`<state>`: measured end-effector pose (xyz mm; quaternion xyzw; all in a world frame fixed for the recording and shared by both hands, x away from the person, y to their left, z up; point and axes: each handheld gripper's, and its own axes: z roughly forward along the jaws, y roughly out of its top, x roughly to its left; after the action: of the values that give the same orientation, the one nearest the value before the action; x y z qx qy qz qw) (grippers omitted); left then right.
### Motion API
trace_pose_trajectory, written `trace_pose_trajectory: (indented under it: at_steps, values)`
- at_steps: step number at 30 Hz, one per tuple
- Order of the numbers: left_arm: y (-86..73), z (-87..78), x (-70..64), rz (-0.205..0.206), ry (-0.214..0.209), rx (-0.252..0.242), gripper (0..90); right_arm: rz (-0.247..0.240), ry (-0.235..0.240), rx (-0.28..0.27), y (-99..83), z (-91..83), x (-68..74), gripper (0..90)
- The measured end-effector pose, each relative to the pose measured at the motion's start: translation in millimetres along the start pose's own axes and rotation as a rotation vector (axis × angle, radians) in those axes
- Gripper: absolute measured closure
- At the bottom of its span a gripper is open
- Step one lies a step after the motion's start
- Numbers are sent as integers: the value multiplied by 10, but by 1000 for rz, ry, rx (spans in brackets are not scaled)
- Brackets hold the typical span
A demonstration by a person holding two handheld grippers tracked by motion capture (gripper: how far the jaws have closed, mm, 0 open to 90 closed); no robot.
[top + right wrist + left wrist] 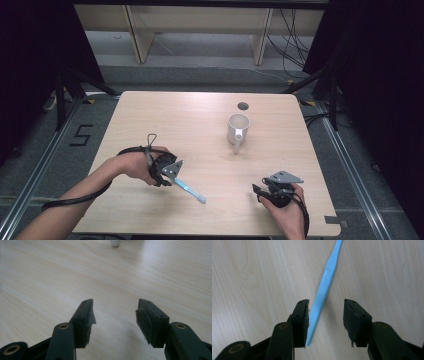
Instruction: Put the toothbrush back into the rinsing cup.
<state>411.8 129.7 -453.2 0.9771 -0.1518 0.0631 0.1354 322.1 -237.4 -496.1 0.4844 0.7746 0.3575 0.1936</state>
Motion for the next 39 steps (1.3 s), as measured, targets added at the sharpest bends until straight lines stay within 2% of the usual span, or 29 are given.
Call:
trace_pose_trajectory:
  at_steps: [1,3,4,8,13,14,15,17,21,22,23,25,26,27,28,29,30,35,36,37,38,39]
  values:
    - [8,15,12,14,-5,13,567,20,8,7,4,-4,11,477]
    - [17,31,36,49,-8,38,586,22,10,6,4,-4,13,477]
    - [20,37,45,59,-8,45,586,2,8,0,6,-1,-5,477]
    - [32,62,86,96,-30,69,615,7,11,-1,8,-4,0,477]
    - [38,99,119,94,-48,77,618,21,10,-1,8,-4,14,476]
    - [39,106,125,97,-47,78,619,-19,6,-13,8,6,-9,475]
    - [41,118,137,99,-57,81,619,-27,6,-14,6,11,-13,475]
    - [42,145,158,99,-71,87,619,-12,22,-17,4,23,0,474]
    - [46,159,182,100,-79,100,625,18,22,-15,10,9,22,474]
    - [46,161,188,99,-81,100,627,-2,21,-9,16,4,13,474]
    - [46,161,195,100,-80,100,630,16,20,-6,16,-4,29,474]
    - [47,162,207,102,-85,108,632,18,20,-6,16,-5,30,474]
    - [46,173,209,104,-90,113,633,8,18,-11,14,2,27,474]
    - [42,194,211,110,-94,119,635,-28,18,-14,16,11,10,474]
    - [42,194,211,110,-94,119,636,-28,18,-14,16,11,10,474]
    - [41,203,212,111,-95,123,636,-23,29,-31,11,30,15,474]
    - [40,213,214,111,-96,124,637,5,22,-4,16,8,37,473]
    - [31,270,222,113,-103,131,639,-2,17,-1,20,5,33,470]
    - [29,274,227,113,-103,134,640,11,32,-18,17,16,39,469]
    - [24,279,233,113,-104,135,641,-34,10,-19,23,6,18,468]
    - [21,282,235,107,-109,135,642,-5,16,-5,33,-12,38,467]
    - [20,283,239,107,-111,135,643,1,16,-7,35,-13,45,467]
